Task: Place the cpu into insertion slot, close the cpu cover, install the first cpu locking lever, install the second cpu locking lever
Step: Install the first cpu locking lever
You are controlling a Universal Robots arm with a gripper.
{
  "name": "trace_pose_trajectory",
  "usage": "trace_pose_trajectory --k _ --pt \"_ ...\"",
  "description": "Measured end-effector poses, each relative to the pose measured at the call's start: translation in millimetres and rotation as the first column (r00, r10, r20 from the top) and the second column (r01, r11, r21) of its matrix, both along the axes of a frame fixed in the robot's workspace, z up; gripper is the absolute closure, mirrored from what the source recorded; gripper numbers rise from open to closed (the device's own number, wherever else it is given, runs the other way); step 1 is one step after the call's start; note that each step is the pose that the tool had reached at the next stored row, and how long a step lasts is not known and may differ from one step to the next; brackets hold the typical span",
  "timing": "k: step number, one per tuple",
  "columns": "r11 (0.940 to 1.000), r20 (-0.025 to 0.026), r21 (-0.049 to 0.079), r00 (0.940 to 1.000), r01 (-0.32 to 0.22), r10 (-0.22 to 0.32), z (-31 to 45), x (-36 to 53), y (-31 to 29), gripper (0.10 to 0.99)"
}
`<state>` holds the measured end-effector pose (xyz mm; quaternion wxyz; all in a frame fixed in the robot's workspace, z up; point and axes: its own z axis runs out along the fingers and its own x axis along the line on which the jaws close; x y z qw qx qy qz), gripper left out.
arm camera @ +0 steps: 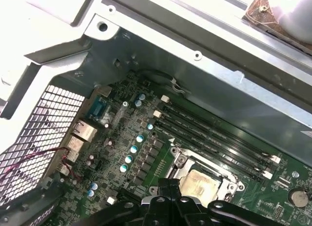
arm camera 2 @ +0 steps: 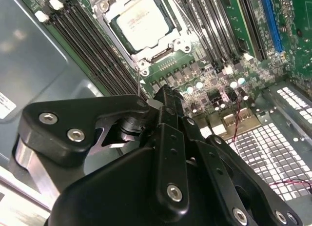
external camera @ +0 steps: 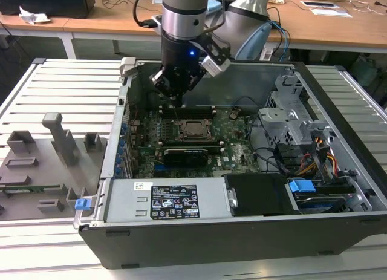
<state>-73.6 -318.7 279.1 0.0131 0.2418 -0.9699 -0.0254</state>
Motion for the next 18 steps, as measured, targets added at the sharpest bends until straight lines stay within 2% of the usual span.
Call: trace_pose_trajectory --k 11,15,16,18 --pt "0.9955 0.0013 0.000 0.9955 0.095 -0.095 -1.5 -0.7 0.0 0.980" --pt "0.9954 0.0088 0.001 0.9954 0.096 -0.096 -4.2 -5.9 -0.1 0.980" --pt "0.9939 0.0112 0.002 0.9938 0.111 -0.111 -5.7 -6.4 -0.1 0.980" --pt "0.9926 0.0118 0.003 0.9925 0.122 -0.122 -6.8 -9.7 -0.1 0.980"
